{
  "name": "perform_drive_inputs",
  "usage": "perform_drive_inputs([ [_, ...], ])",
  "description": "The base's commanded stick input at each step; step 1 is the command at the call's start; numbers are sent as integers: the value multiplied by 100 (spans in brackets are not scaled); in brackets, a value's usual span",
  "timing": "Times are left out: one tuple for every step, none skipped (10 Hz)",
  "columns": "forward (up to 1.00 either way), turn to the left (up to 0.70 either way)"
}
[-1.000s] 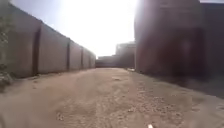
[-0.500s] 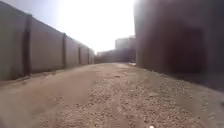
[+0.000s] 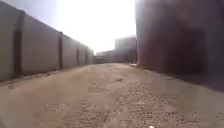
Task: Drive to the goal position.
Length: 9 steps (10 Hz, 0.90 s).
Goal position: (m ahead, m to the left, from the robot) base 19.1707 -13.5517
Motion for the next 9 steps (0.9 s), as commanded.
perform_drive_inputs([
  [100, 0],
  [100, 0],
  [100, 0],
  [100, 0],
  [100, 0],
  [100, 0],
  [100, 0],
  [100, 0],
  [100, 0],
])
